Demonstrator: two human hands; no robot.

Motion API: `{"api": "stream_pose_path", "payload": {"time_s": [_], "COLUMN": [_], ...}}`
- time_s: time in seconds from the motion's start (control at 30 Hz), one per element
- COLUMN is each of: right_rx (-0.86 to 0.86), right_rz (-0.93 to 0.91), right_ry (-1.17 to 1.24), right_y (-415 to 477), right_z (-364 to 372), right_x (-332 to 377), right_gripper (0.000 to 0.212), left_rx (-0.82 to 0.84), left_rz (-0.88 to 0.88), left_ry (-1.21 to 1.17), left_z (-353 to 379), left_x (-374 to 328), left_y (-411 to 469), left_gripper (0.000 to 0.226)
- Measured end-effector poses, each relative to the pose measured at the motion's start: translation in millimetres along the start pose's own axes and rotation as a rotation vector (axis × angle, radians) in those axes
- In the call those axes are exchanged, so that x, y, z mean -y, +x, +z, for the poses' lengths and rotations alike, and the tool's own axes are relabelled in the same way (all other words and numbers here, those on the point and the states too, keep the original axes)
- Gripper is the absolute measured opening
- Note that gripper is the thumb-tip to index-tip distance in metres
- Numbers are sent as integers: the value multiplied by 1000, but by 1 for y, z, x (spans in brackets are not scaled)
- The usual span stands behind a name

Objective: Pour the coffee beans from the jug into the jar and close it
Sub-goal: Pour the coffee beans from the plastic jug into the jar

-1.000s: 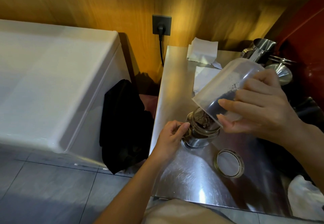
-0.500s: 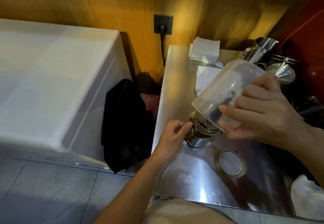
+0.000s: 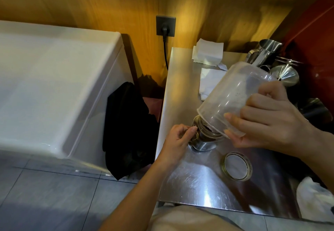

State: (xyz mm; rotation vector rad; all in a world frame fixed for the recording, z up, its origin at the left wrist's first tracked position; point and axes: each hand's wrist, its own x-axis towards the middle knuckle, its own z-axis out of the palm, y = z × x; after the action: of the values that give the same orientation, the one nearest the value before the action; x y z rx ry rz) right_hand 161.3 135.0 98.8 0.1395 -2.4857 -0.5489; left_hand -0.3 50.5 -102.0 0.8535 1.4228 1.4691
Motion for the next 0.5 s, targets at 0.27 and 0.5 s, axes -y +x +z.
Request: {"api": "stream_pose_path", "payload": {"time_s": [0.27,0.5], "right_rx": [12,-11], "right_rz": [-31,-30], "right_ry": [-22,-70], "right_y": [-4,-8], "right_z": [-1,-1], "right_x": [6,11], "right_gripper": [28,16], "left_rx": [-3,-8], "left_rz": [-3,8], "left_ry": [6,59], "left_z": [-2,-1], "left_x": [-1,-6], "left_y": [0,-3], "left_gripper": [42,44]}}
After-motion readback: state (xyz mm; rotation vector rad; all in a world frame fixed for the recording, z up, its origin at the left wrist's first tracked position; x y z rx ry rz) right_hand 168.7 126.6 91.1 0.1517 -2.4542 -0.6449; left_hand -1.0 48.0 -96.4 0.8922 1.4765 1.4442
